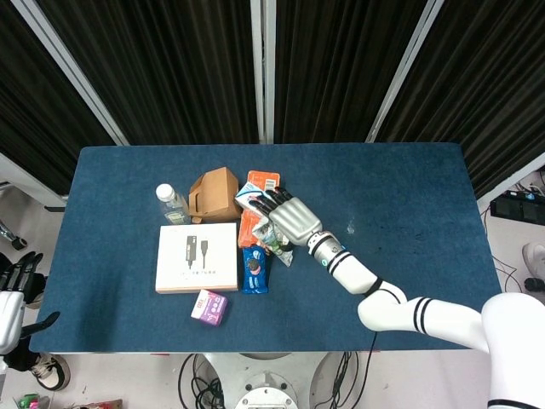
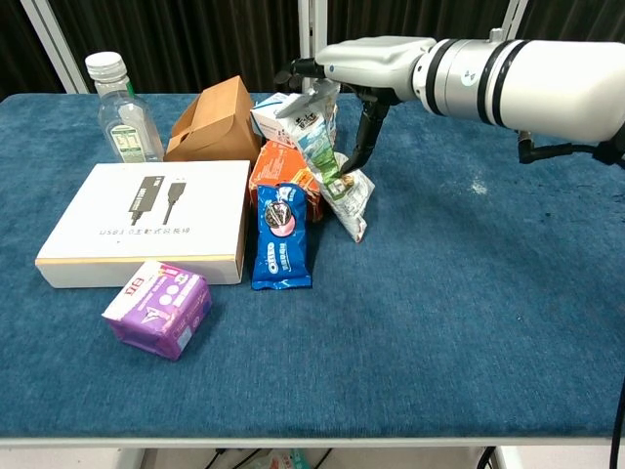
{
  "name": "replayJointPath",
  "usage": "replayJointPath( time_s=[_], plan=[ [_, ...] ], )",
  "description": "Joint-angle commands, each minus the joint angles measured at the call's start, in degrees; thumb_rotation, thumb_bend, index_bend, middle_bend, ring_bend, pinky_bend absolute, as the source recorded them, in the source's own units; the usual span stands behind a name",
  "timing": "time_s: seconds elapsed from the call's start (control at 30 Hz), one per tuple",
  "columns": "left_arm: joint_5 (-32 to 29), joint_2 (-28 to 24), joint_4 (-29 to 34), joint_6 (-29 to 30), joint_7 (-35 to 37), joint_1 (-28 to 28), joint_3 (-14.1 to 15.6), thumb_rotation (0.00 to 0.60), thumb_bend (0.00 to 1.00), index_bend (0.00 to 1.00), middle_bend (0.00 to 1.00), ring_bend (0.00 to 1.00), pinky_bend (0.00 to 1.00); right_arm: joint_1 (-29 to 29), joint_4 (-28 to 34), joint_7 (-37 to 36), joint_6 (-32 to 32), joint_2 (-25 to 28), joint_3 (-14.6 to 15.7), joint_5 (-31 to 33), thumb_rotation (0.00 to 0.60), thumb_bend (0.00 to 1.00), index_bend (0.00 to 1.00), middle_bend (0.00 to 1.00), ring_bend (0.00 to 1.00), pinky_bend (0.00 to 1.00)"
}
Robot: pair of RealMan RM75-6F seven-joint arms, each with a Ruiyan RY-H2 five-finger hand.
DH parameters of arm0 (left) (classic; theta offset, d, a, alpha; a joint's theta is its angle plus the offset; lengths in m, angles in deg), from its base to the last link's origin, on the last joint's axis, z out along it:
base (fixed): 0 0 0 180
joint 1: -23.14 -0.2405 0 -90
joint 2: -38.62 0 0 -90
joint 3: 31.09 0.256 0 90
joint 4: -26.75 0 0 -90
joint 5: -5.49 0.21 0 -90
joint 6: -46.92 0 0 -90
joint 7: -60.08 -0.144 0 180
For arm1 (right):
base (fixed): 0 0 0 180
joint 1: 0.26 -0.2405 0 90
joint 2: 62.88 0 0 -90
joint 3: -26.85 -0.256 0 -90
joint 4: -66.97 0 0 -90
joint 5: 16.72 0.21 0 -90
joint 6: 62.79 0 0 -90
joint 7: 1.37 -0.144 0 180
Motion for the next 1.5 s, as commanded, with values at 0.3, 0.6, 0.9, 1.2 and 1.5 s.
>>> replayJointPath(
  time_s=[0.3, 0.6, 0.9, 1.2, 1.5],
  plan=[
    [-0.1, 0.3, -0.9, 0.0, 0.9, -0.3, 0.1, 0.598, 0.04, 0.07, 0.06, 0.13, 0.23, 0.5, -2.9, -0.4, 6.5, -3.3, 1.4, -4.0, 0.600, 0.17, 0.72, 0.60, 0.52, 0.64],
    [0.0, 0.5, -1.1, 0.0, 1.1, -0.3, 0.2, 0.597, 0.04, 0.08, 0.06, 0.13, 0.23, 1.6, -2.9, -0.1, 9.7, -2.8, 2.3, -6.2, 0.600, 0.24, 0.99, 0.80, 0.71, 0.84],
    [0.2, 0.5, -0.8, -0.1, 1.0, -0.2, 0.2, 0.599, 0.04, 0.08, 0.06, 0.13, 0.23, 4.4, 2.2, -1.8, 14.3, 2.5, 2.1, -9.0, 0.600, 0.28, 1.00, 0.82, 0.74, 0.86],
    [0.8, 0.6, 0.2, 0.0, 0.2, 0.1, 0.2, 0.599, 0.04, 0.08, 0.06, 0.13, 0.23, 8.3, 6.1, -14.1, 31.9, 3.2, -4.6, -16.8, 0.600, 0.29, 1.00, 0.83, 0.74, 0.87],
    [1.2, 0.4, 0.4, 0.4, 0.1, -0.2, 0.5, 0.599, 0.04, 0.08, 0.06, 0.13, 0.23, 7.7, 0.3, -20.0, 43.6, -5.3, -8.4, -21.0, 0.600, 0.30, 1.00, 0.83, 0.75, 0.87]
  ],
)
